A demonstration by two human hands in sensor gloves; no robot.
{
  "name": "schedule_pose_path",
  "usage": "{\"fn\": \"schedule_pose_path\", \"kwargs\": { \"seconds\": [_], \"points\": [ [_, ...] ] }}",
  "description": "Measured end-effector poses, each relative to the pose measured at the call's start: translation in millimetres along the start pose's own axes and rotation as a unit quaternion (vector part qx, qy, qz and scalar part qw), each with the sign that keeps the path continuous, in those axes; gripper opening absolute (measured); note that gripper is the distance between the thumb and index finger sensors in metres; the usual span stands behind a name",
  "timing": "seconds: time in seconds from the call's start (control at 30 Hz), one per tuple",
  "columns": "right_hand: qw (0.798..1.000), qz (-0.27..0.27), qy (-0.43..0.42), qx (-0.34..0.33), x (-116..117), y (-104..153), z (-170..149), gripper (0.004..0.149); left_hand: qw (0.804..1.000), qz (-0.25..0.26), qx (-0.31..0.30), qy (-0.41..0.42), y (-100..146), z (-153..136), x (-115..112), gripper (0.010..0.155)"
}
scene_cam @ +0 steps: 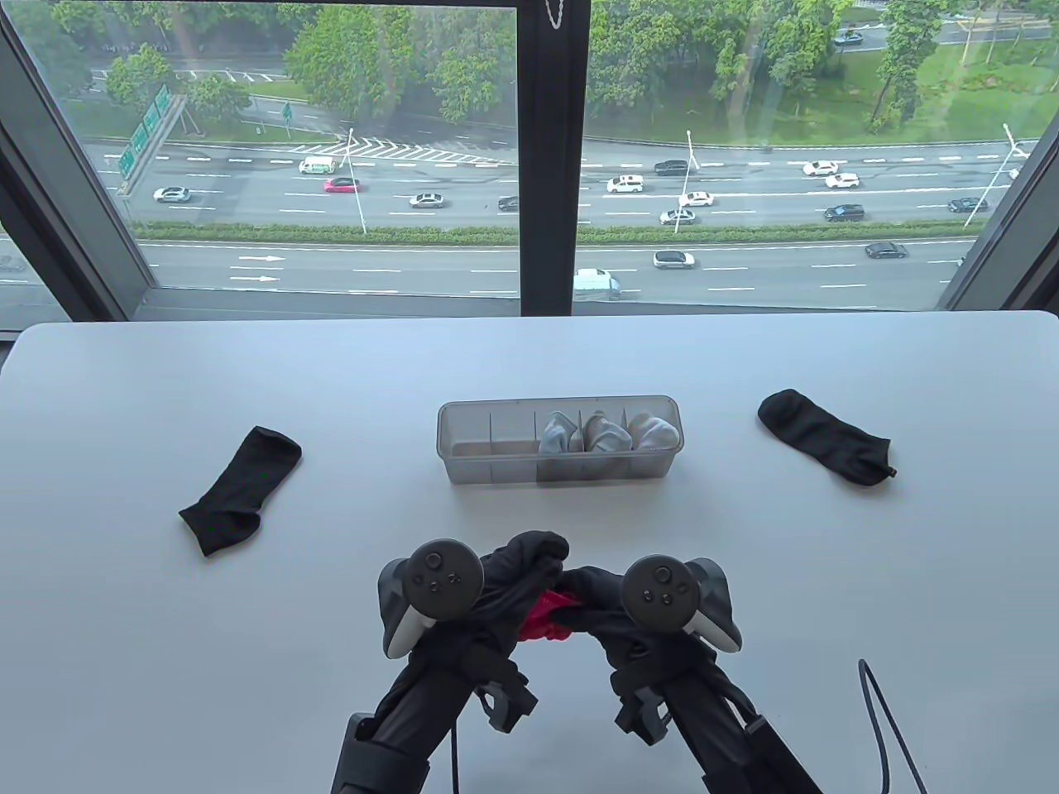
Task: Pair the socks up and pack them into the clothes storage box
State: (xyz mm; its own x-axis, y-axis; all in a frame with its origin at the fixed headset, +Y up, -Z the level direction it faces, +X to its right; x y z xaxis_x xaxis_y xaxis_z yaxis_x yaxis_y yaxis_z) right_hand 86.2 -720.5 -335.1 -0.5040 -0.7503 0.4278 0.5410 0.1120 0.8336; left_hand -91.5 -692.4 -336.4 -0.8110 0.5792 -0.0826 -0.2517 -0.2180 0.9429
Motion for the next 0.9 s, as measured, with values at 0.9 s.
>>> {"fn": "schedule_pose_path", "kwargs": {
  "seconds": [0.9],
  "points": [
    [0.956, -0.017, 0.206, 0.207, -60.2, 60.8, -64.4, 0.072, 0.906, 0.198, 0.091, -0.362, -103.4, 41.6, 59.3, 0.054]
  ]
}}
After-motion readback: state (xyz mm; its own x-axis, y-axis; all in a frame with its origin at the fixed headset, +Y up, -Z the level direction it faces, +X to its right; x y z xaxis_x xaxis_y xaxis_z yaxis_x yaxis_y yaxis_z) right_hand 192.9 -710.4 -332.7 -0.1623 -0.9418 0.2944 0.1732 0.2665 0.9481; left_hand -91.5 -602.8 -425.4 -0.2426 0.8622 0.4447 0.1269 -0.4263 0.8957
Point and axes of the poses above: the tracker on the back of each hand, its own z axis roughly to the thumb side, its own y axis roughly from the fingertips to the wrist, x = y × z, the point moved 4 cm from there along -y, roughly from the wrist to the fingertips, and after that the axes turned 12 degrees about z, right-handed, at the moved point
